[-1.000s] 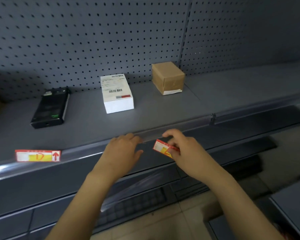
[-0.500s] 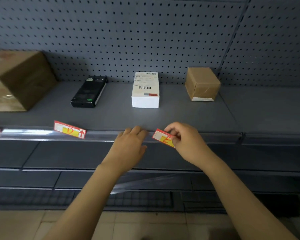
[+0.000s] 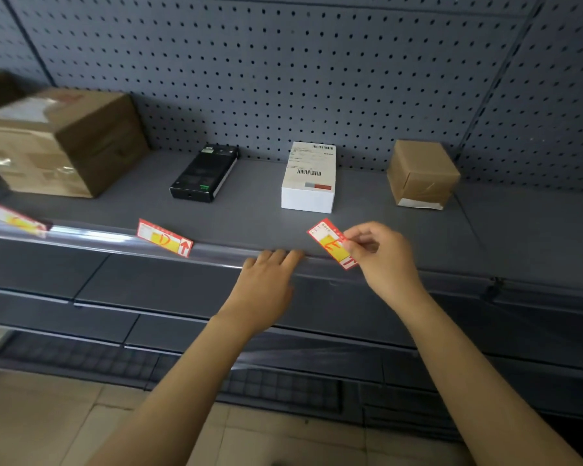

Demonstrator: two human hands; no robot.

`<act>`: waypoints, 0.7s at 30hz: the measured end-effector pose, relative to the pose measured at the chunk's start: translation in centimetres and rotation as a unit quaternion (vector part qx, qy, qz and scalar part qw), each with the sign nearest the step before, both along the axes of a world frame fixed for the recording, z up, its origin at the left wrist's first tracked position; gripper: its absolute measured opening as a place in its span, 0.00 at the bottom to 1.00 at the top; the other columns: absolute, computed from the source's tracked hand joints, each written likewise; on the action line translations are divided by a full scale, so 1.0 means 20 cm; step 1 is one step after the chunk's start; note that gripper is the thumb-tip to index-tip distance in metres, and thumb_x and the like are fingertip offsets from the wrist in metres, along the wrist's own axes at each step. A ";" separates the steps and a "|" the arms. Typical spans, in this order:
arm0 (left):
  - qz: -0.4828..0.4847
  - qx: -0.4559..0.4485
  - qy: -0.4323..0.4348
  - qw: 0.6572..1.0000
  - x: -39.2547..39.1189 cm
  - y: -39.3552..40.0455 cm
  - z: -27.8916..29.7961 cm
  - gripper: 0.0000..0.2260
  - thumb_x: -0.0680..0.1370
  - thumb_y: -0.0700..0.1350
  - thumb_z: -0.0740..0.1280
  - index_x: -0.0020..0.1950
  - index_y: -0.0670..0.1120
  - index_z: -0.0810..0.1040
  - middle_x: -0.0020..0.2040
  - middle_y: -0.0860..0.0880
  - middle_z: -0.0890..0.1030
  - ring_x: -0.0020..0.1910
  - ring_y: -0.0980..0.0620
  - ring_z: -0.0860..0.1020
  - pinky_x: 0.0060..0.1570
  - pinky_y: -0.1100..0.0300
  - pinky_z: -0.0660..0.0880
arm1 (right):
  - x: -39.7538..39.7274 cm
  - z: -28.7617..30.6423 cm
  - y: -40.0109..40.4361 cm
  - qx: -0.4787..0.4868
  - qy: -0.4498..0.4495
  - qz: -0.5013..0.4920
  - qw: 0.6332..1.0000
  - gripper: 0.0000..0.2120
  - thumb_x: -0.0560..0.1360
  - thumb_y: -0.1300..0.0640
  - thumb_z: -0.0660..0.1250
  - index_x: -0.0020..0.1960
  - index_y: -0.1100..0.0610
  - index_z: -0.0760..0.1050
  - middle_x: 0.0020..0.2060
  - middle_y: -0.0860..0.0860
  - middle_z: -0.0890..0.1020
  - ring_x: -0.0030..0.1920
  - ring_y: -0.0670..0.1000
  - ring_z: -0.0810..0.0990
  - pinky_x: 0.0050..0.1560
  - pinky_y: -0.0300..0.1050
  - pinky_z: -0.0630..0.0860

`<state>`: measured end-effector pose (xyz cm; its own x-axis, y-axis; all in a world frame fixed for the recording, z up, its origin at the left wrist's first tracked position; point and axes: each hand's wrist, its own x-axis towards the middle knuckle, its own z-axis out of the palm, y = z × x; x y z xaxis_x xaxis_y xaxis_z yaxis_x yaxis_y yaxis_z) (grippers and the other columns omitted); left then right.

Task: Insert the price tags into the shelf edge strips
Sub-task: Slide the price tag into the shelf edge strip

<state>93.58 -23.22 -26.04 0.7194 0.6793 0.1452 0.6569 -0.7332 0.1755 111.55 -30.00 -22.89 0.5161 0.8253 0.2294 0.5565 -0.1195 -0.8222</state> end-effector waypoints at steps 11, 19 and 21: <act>0.008 0.052 0.016 0.998 0.03 0.01 0.00 0.21 0.77 0.39 0.62 0.68 0.51 0.65 0.64 0.47 0.70 0.62 0.45 0.70 0.64 0.53 0.67 | -0.05 -0.04 0.04 0.006 -0.030 0.031 0.999 0.07 0.73 0.62 0.70 0.44 0.50 0.77 0.39 0.44 0.80 0.39 0.39 0.79 0.33 0.23 0.72; 0.032 0.054 0.012 0.998 0.06 -0.02 0.00 0.20 0.75 0.38 0.62 0.67 0.50 0.66 0.63 0.46 0.70 0.60 0.44 0.69 0.61 0.53 0.68 | -0.07 -0.03 0.06 0.048 -0.018 0.013 0.999 0.06 0.72 0.62 0.70 0.42 0.52 0.77 0.37 0.45 0.80 0.37 0.36 0.79 0.35 0.22 0.71; 0.032 0.050 0.011 0.998 0.06 -0.03 0.00 0.21 0.75 0.38 0.63 0.67 0.50 0.66 0.63 0.47 0.69 0.61 0.44 0.69 0.63 0.52 0.68 | -0.07 -0.03 0.06 0.052 -0.014 0.006 0.999 0.05 0.72 0.62 0.71 0.42 0.53 0.78 0.37 0.45 0.81 0.38 0.38 0.79 0.37 0.24 0.72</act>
